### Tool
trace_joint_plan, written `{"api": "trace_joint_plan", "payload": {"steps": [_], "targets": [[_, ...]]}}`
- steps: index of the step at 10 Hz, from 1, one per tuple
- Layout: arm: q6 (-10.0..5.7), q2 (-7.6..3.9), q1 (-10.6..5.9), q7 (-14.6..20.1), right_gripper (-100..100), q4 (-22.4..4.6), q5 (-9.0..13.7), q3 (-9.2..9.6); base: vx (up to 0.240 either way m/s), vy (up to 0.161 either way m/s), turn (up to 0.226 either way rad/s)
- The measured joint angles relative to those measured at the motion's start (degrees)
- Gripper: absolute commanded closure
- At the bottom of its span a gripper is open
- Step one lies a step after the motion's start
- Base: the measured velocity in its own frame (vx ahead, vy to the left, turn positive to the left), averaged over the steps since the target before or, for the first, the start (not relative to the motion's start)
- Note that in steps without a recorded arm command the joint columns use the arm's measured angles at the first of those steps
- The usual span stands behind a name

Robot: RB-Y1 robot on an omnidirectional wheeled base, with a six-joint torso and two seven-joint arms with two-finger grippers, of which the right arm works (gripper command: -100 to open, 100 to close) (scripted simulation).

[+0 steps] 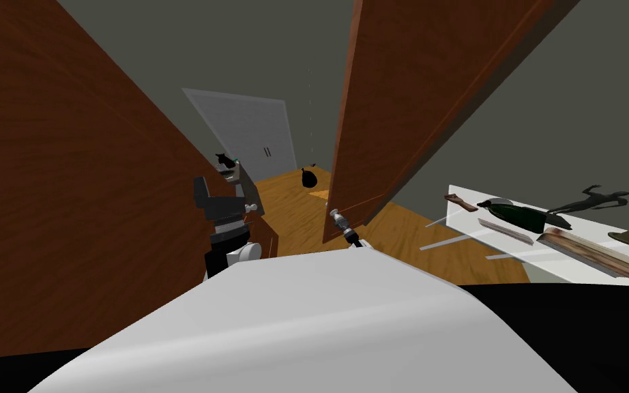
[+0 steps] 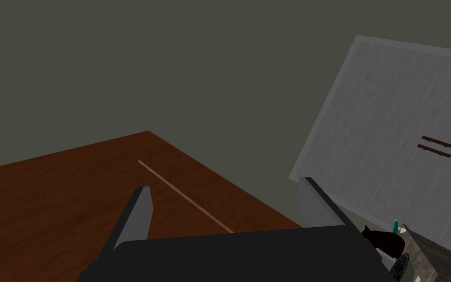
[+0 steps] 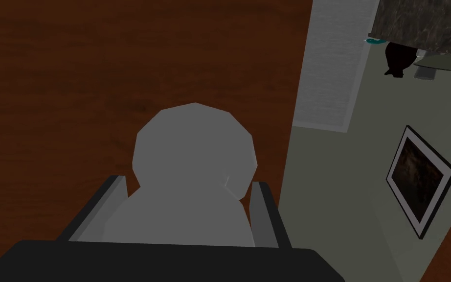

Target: Push the door open

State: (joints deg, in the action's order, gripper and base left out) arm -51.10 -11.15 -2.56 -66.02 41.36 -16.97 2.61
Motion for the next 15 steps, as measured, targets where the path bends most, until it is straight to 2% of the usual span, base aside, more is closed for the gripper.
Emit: {"api": "trace_joint_plan", "payload": {"steps": [4,6,15], "targets": [[0.09,0.0,0.19,0.0,100,-0.2,0.0,0.06,-0.001,-0.001,-0.012],[0.16,0.04,0.18,1.8,100,-0.4,0.4,0.42,0.03,0.007,-0.039],[0.45,0.63,-0.67,14.8,100,-1.1,3.8,2.91,0.043,0.014,-0.043]]}}
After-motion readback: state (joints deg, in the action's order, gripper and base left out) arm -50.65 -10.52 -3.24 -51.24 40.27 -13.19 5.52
